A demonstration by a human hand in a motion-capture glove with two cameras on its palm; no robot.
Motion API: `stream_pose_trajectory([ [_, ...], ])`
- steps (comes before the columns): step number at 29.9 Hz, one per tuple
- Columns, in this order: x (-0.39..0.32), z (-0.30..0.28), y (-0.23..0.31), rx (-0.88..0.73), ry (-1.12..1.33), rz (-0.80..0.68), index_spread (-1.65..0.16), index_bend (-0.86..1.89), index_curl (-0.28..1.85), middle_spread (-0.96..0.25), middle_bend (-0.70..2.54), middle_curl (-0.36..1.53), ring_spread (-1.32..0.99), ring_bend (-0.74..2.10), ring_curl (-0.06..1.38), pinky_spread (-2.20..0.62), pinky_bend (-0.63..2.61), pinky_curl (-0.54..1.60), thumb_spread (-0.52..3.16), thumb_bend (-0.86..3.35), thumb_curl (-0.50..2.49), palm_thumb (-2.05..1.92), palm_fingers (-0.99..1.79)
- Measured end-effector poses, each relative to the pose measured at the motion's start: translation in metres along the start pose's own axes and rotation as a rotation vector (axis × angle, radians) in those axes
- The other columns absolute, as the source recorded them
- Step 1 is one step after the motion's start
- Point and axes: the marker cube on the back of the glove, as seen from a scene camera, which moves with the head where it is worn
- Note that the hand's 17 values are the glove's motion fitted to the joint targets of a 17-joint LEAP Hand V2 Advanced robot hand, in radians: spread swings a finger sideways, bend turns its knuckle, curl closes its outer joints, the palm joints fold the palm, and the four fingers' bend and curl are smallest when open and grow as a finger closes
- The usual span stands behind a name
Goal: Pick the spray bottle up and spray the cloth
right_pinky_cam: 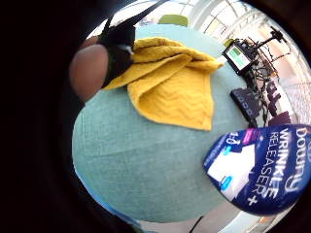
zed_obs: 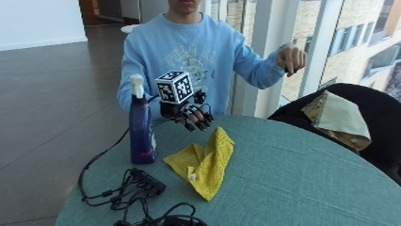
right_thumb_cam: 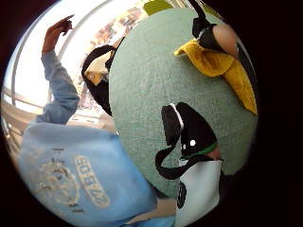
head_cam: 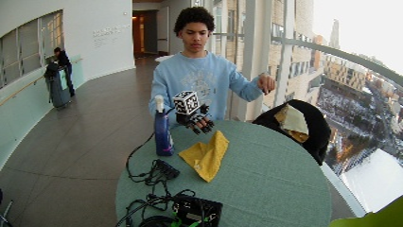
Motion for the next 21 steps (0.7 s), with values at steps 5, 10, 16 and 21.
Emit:
stream_pose_trajectory([
  [5, -0.001, -0.004, 0.011, 0.013, -0.009, 0.025, -0.31, 0.19, 0.29, -0.08, 0.29, 0.27, -0.02, 0.26, 0.23, 0.20, 0.20, 0.22, 1.05, 0.26, 0.22, 0.59, 0.76],
  [10, -0.004, -0.017, 0.036, 0.059, -0.017, 0.053, -0.32, 0.18, 0.31, -0.08, 0.27, 0.29, -0.02, 0.24, 0.25, 0.20, 0.19, 0.24, 1.09, 0.22, 0.24, 0.60, 0.76],
  [16, -0.006, -0.037, 0.090, 0.105, -0.008, 0.137, -0.32, 0.17, 0.32, -0.08, 0.25, 0.31, -0.02, 0.23, 0.26, 0.21, 0.18, 0.25, 1.12, 0.19, 0.26, 0.62, 0.76],
  [21, 0.011, -0.049, 0.111, 0.139, -0.020, 0.180, -0.32, 0.17, 0.33, -0.08, 0.24, 0.33, -0.02, 0.22, 0.27, 0.21, 0.18, 0.26, 1.14, 0.16, 0.27, 0.63, 0.76],
])
